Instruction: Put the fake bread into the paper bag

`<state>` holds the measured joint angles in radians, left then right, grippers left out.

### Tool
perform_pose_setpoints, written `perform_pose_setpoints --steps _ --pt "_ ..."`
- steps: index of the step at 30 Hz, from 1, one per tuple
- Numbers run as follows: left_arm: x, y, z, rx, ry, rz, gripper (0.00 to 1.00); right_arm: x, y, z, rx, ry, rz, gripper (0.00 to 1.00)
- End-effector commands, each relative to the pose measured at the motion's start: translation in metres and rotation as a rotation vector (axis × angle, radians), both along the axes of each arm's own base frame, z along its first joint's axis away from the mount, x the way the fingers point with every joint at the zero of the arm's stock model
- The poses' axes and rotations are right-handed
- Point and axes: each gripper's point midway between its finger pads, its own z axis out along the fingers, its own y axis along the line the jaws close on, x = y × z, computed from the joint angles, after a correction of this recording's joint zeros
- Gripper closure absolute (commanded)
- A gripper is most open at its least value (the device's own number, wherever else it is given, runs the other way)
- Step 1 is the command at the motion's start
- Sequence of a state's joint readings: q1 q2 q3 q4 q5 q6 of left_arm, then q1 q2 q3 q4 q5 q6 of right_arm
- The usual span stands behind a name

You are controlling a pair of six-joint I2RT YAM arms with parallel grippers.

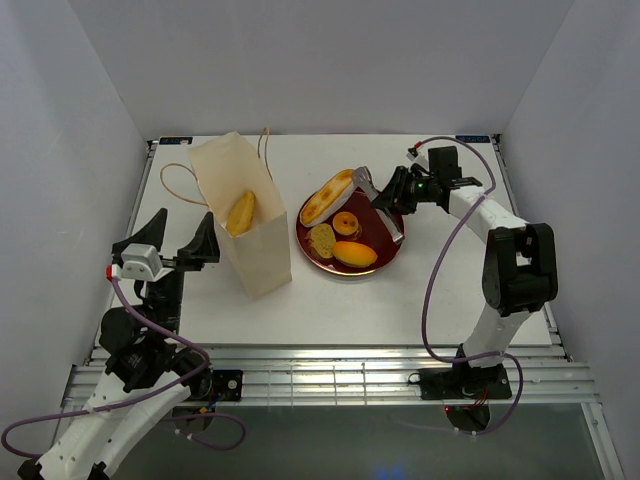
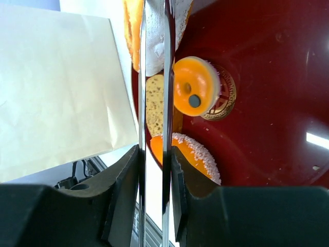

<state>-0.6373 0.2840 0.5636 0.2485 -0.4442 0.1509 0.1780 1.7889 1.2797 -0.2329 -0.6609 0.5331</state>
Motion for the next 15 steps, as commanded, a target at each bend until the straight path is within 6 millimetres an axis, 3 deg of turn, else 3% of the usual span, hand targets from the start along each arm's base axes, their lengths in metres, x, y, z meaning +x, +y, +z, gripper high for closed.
perform_pose_setpoints --steps 1,10,15 --pt "-0.002 0.001 0.001 0.004 -0.014 0.001 0.02 -0.002 0.003 0.044 0.028 -0.102 0.039 0.90" --pt "-0.003 0.001 0.001 0.002 -0.017 0.001 0.02 -0.015 -0.002 0.063 0.013 -0.137 0.038 0.92" --pt "-0.002 0.001 0.000 0.005 -0.015 0.005 0.02 -0.019 -0.004 0.085 0.001 -0.181 0.038 0.92"
